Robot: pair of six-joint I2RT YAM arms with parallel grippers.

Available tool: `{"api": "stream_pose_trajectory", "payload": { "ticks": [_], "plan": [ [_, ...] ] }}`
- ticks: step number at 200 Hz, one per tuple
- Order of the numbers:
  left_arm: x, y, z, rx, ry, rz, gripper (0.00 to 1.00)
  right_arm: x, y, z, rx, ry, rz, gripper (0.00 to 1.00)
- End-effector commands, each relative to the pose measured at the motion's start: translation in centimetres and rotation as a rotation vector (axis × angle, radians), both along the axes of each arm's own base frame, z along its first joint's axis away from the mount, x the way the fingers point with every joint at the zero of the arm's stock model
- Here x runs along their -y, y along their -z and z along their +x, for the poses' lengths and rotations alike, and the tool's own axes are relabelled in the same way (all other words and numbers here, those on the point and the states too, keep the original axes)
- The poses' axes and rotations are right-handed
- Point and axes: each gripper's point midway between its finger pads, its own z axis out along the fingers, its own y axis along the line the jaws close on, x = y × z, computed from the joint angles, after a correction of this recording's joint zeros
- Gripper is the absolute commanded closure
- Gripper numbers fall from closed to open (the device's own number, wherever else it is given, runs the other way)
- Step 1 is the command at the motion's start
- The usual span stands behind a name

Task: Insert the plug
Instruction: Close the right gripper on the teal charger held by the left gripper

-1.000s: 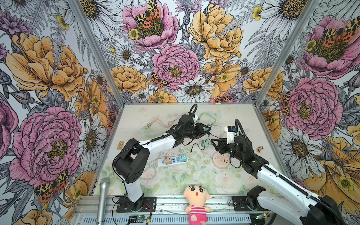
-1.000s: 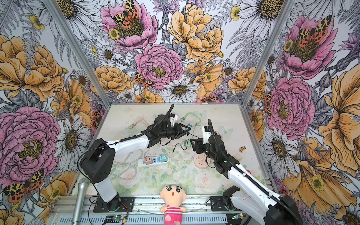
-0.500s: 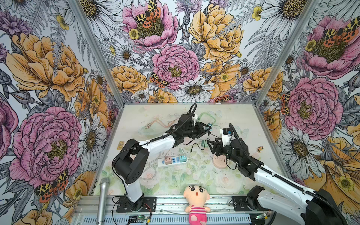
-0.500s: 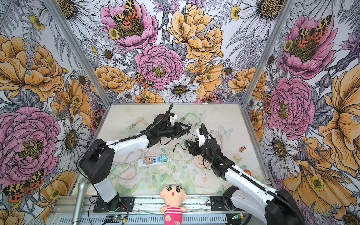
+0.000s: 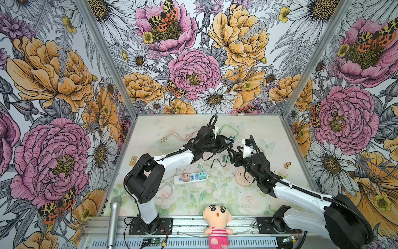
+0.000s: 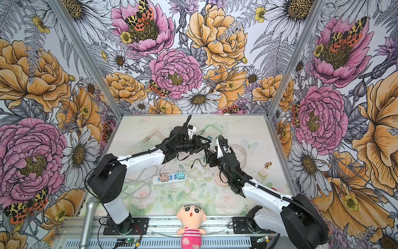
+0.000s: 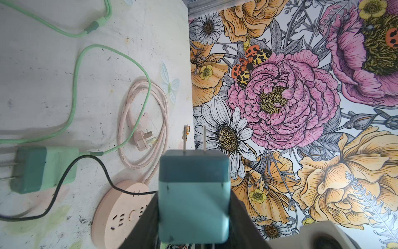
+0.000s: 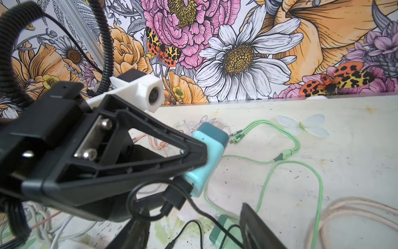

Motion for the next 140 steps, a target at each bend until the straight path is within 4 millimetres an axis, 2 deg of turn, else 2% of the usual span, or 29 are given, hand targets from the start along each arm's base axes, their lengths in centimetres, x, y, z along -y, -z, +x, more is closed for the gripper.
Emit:
{"api": "stream_pose_trajectory", "payload": {
  "ticks": [1,40,75,121,140],
  "plan": [
    [0.6,-2.6,-1.0,0.053,0.025,-0.048,0.73,0.3,-1.5,0.9,0.066,0.056,0.057,0.34],
    [1.0,-2.6,-1.6,0.052,0.038,-0.049,0.73,0.8,-1.5,1.8,0.092,0.124,0.071,0.36],
    [1.3,-2.6,-2.1,0.049,0.047,-0.055,0.73,1.4,-1.6,2.2,0.118,0.194,0.070,0.42],
    [1.3,-2.5,-2.3,0.048,0.050,-0.055,0.73,2.4,-1.6,2.0,0.128,0.253,0.054,0.57],
    [1.5,-2.2,-2.4,0.040,0.055,-0.059,0.73,2.9,-1.8,1.9,0.135,0.277,0.055,0.69]
  ]
}}
